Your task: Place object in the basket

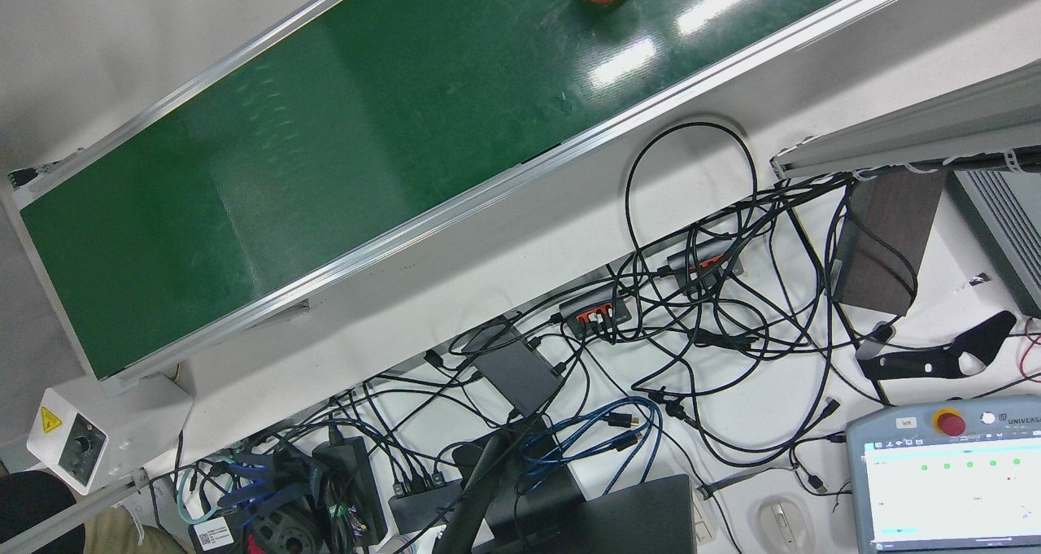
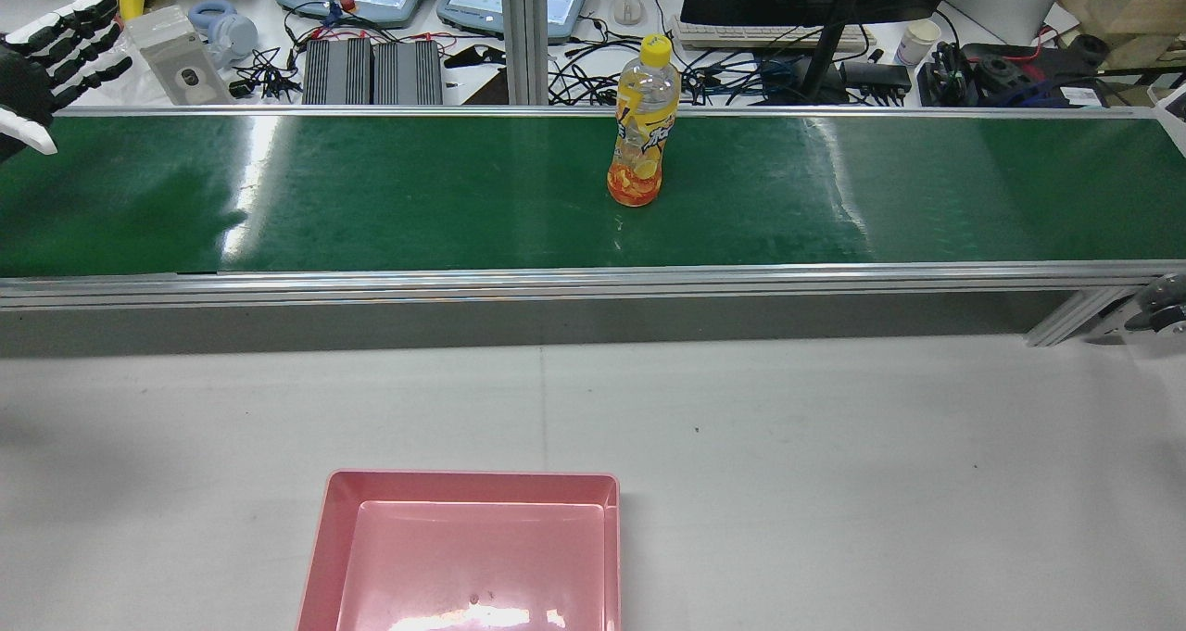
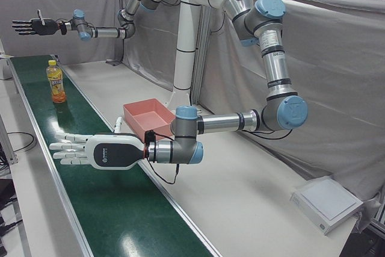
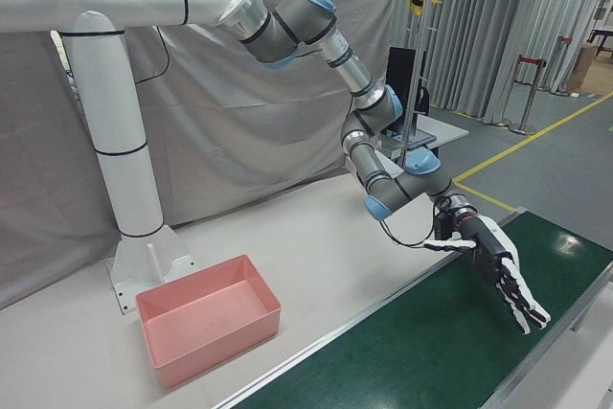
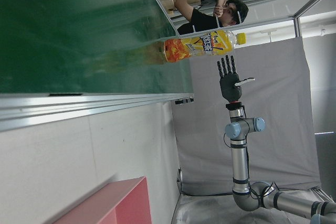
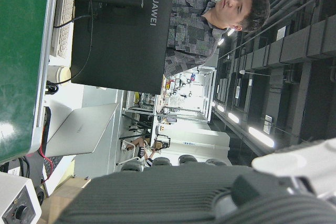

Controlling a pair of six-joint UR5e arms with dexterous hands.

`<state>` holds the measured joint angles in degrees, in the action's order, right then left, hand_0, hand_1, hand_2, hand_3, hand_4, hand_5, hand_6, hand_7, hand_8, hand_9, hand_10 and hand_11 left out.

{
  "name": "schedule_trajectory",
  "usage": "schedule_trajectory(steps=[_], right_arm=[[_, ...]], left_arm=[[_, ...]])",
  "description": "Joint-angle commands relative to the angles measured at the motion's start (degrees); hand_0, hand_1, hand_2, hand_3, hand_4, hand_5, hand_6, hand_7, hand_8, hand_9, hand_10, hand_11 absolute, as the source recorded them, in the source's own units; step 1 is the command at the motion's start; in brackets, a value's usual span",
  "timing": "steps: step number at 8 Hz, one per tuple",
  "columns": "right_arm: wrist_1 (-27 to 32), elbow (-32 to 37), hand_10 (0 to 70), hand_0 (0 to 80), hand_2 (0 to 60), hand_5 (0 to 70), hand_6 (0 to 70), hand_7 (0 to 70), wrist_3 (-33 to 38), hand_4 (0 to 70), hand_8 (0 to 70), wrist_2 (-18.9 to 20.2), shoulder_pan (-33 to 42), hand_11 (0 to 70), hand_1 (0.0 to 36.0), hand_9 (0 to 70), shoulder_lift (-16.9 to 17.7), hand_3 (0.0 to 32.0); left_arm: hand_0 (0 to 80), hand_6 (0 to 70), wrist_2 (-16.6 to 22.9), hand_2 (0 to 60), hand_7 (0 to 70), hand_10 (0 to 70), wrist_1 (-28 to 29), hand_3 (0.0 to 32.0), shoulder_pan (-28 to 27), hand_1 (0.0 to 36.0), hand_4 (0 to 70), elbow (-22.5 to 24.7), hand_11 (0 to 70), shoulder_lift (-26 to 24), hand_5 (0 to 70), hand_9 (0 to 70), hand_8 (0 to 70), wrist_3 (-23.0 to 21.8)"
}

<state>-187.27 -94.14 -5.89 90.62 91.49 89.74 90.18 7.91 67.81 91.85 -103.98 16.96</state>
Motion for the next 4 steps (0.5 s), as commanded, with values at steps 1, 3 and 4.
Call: schedule_trajectory(steps=[1, 3, 4], right_arm=[[0.0, 0.0, 0.0, 0.0, 0.0, 0.0, 0.0, 0.0, 0.0, 0.0, 0.0, 0.0, 0.0, 0.0, 0.0, 0.0, 0.0, 0.0], [0.0, 0.0, 0.0, 0.0, 0.0, 0.0, 0.0, 0.0, 0.0, 0.0, 0.0, 0.0, 0.0, 0.0, 0.0, 0.0, 0.0, 0.0], [0.1, 0.0, 0.0, 0.0, 0.0, 0.0, 0.0, 0.0, -0.1, 0.0, 0.0, 0.0, 0.0, 0.0, 0.0, 0.0, 0.0, 0.0]], left_arm=[[56.0, 0.0, 0.0, 0.0, 0.0, 3.7, 0.0, 2.4, 0.0, 8.7, 7.4, 0.0, 7.1, 0.0, 6.4, 0.0, 0.0, 0.0], [55.8, 0.0, 0.0, 0.0, 0.0, 4.1, 0.0, 2.2, 0.0, 8.4, 7.4, -0.1, 7.7, 0.1, 6.8, 0.1, 0.0, 0.0], [55.5, 0.0, 0.0, 0.0, 0.0, 4.2, 0.0, 2.2, 0.0, 8.3, 7.2, -0.2, 7.7, 0.1, 7.0, 0.0, 0.0, 0.1]])
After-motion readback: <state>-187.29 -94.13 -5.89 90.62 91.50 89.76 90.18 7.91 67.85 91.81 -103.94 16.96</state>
